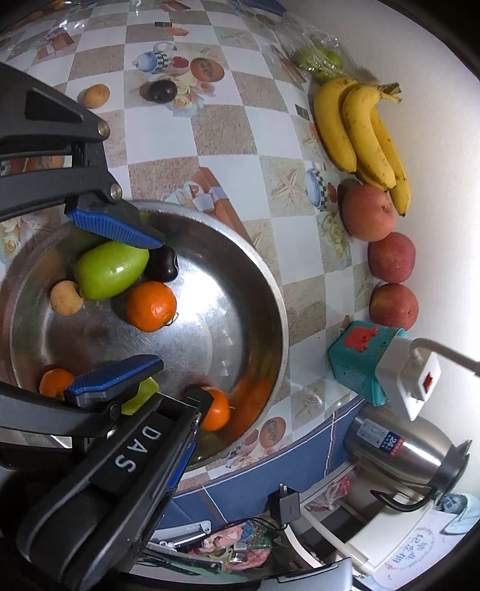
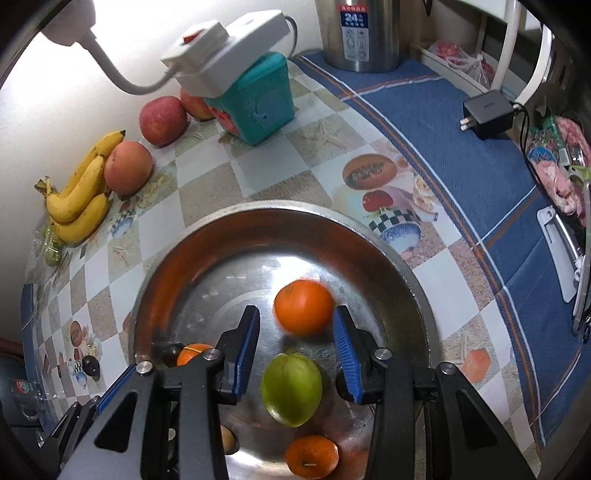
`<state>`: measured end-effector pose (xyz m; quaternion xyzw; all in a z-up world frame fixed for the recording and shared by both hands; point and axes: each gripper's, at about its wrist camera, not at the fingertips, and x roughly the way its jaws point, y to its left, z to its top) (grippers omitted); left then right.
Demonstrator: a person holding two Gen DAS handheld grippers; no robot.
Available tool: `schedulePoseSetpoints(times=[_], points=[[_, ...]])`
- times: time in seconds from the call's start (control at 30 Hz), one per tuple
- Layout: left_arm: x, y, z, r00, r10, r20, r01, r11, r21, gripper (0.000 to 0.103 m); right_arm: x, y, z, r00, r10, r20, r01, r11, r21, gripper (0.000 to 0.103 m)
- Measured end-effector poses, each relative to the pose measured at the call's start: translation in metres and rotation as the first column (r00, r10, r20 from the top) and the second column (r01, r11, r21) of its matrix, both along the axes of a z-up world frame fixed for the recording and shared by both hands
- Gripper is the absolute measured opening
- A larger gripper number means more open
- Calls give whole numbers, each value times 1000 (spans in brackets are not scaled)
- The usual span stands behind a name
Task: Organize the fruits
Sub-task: 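Lower both oranges into the basin and open both grippers, then move both grippers back from the basin toward the brown fruit and plum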
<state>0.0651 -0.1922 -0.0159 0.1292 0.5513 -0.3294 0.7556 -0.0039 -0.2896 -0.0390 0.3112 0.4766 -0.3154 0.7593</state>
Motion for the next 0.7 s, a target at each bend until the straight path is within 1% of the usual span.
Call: schedulePoseSetpoints(times=[0.2,0.3,0.33,0.37,0.4,0.43,0.47,0.53,0.57,0.63,0.67,0.7], points=[[15,29,10,996,86,21,-86,996,11,67,1,9,12,1000,26,5,-26,999,-27,47],[21,45,9,991,129,35,-130,991,36,72,1,16,15,999,44,2,-44,998,-35,47],[23,50,9,989,141,36,-143,989,43,75,2,18,16,999,50,0,-50,998,-36,47],[25,54,8,988,153,34,-155,987,47,81,1,20,16,999,54,-2,-54,998,-35,51],[27,59,6,985,173,29,-174,983,51,84,1,22,16,998,58,-2,-58,998,-32,59],[28,64,5,983,183,26,-184,982,53,88,1,23,16,998,61,-1,-61,998,-32,62],[29,67,3,981,193,22,-194,979,58,93,1,24,16,998,65,-3,-65,997,-34,65],[31,73,0,977,213,20,-214,974,75,101,0,28,16,997,74,-13,-74,996,-41,66],[32,75,-1,975,222,28,-223,971,85,103,-1,30,16,997,76,-17,-76,996,-45,66],[31,78,-2,974,224,45,-227,969,100,103,-2,32,17,997,72,-20,-73,996,-49,73],[31,79,-3,974,223,49,-227,968,106,103,-3,33,17,997,71,-19,-72,996,-50,82],[31,81,-4,974,223,50,-227,967,113,103,-4,34,17,997,73,-15,-74,996,-50,85]])
